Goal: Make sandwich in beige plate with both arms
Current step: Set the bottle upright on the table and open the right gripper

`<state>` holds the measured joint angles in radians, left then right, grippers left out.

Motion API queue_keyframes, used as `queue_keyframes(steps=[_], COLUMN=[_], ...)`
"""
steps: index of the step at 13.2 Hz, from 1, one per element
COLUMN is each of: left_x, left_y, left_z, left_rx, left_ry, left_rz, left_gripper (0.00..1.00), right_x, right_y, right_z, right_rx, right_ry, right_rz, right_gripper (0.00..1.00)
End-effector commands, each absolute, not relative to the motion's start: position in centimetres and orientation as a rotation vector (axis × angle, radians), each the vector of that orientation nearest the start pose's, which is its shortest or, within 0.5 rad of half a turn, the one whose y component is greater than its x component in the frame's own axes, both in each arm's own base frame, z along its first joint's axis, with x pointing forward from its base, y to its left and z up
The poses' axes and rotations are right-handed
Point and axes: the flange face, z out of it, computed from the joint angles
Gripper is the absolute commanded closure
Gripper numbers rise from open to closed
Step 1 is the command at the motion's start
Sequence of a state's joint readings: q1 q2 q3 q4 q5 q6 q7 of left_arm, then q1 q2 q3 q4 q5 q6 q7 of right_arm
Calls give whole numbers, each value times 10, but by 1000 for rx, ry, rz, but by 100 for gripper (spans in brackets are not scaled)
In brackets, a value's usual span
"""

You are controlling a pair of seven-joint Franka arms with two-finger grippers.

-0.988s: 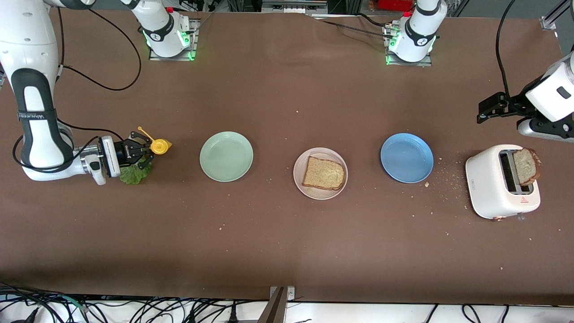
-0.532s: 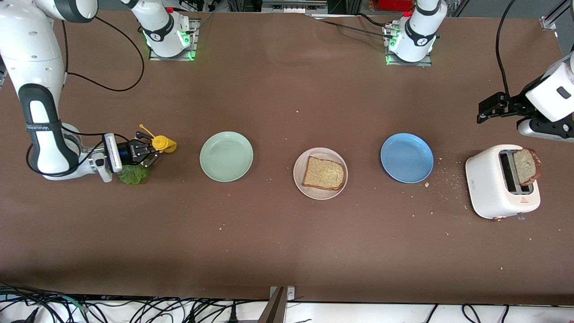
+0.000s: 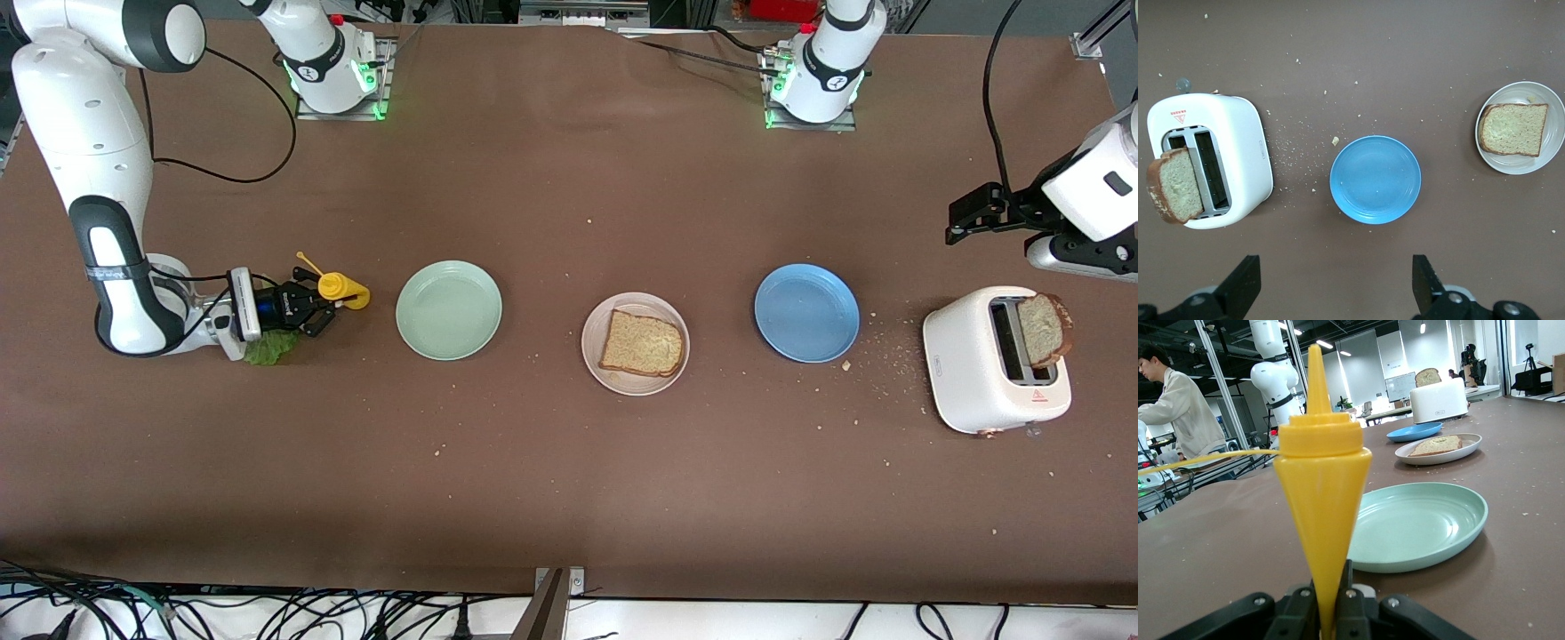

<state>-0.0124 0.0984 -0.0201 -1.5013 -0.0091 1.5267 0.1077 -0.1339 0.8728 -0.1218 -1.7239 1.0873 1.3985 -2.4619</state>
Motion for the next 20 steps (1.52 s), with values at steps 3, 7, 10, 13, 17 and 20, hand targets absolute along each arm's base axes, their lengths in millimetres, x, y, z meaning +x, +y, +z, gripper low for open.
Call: queue_keyframes(steps=[3, 7, 10, 13, 17, 20], left_x=[573, 573, 573, 573, 573, 573], left_y=[-18, -18, -18, -18, -18, -17], left_z=[603, 603, 603, 603, 603, 602], left_rx=[-3162, -3162, -3162, -3162, -3162, -3162], left_ry=[251, 251, 251, 251, 246, 246], left_rz=[112, 112, 112, 112, 112, 114], left_gripper=[0, 0, 0, 0, 0, 0], right_x=[563, 562, 562, 570, 584, 625], right_y=[-33, -33, -55, -89, -126, -136], right_z=[94, 92, 95, 106, 139, 193], right_rx=[-1220, -1230, -1271, -1332, -1469, -1595], right_ry=[-1291, -1275, -1280, -1337, -1350, -1402], right_rz=[-798, -786, -752, -677, -507, -382], right_gripper=[68, 31, 29, 27, 20, 14])
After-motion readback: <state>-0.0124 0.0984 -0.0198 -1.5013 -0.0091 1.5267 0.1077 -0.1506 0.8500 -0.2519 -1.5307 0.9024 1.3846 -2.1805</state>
